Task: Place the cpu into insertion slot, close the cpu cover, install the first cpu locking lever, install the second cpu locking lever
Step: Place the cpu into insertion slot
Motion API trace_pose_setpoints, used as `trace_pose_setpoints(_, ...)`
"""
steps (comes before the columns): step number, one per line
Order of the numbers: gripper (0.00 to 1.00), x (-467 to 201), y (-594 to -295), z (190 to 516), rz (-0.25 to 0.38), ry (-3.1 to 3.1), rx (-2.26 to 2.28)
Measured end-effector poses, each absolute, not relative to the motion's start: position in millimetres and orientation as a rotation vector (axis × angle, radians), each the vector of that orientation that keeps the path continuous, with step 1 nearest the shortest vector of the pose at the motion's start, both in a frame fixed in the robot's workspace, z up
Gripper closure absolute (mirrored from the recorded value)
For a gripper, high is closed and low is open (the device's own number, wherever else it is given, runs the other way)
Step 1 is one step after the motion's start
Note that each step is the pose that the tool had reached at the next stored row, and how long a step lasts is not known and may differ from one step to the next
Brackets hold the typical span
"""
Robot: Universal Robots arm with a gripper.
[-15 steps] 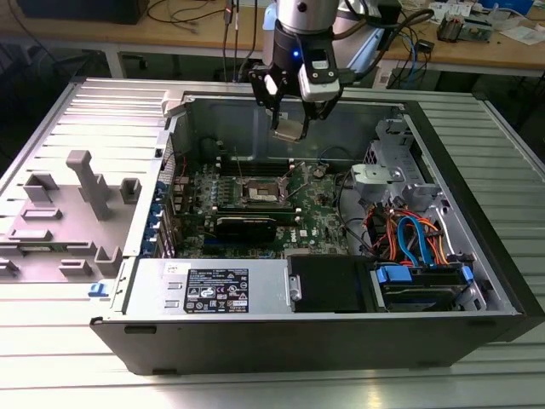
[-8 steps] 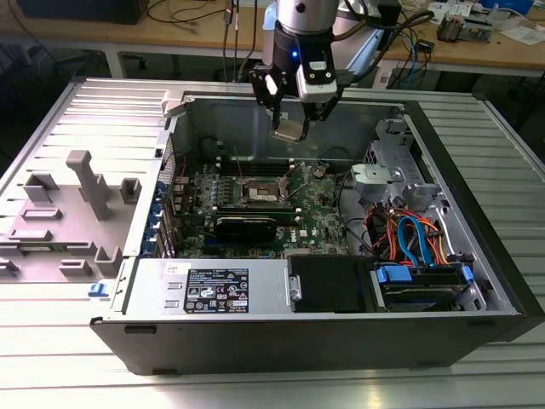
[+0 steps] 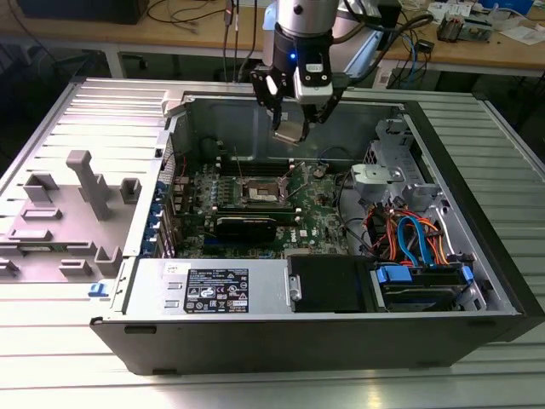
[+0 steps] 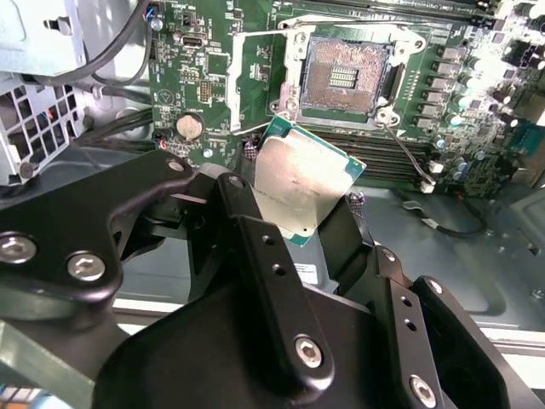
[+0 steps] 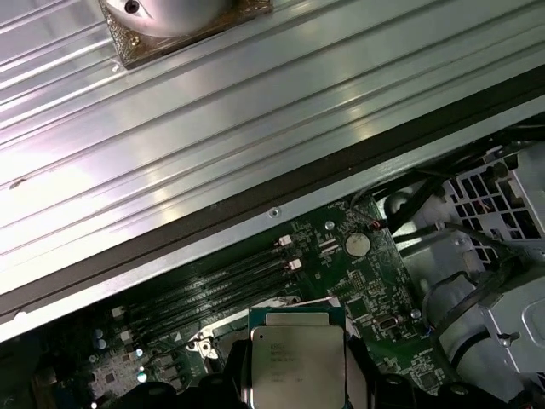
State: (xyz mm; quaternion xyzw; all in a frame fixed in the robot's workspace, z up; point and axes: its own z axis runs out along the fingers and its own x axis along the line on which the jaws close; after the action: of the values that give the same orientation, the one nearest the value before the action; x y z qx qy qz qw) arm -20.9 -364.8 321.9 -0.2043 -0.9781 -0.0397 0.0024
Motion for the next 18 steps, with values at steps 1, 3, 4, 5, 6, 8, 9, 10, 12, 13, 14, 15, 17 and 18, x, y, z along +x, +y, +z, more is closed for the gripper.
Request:
trace_pose_setpoints(1, 0.46, -21.0, -364.8, 321.2, -0.125, -3.064, -0.662)
trace_pose_setpoints(3, 0.46, -21.0, -364.8, 320.4, -0.125, -3.06, -0.685)
trace_pose_setpoints(4, 0.46, -21.0, -364.8, 319.5, -0.125, -3.055, -0.708)
trace_pose_setpoints(5, 0.46, -21.0, -364.8, 318.9, -0.125, -3.052, -0.723)
trace_pose_setpoints(6, 0.46, -21.0, -364.8, 318.3, -0.125, -3.048, -0.743)
trace_pose_setpoints(8, 0.46, -21.0, -364.8, 317.4, -0.125, -3.038, -0.786)
trace_pose_setpoints(9, 0.46, -21.0, -364.8, 316.9, -0.125, -3.032, -0.81)
trace_pose_setpoints(10, 0.46, -21.0, -364.8, 316.4, -0.125, -3.027, -0.834)
trace_pose_setpoints(12, 0.46, -21.0, -364.8, 314.4, -0.125, -3.005, -0.915)
trace_pose_setpoints(13, 0.46, -21.0, -364.8, 312.9, -0.125, -2.992, -0.961)
trace_pose_setpoints(14, 0.46, -21.0, -364.8, 311.9, -0.125, -2.982, -0.993)
trace_pose_setpoints(15, 0.46, -21.0, -364.8, 311.0, -0.125, -2.974, -1.02)
trace_pose_setpoints(17, 0.46, -20.9, -364.8, 309.3, -0.125, -2.956, -1.076)
trace_pose_setpoints(18, 0.46, -21.0, -364.8, 308.3, -0.124, -2.945, -1.108)
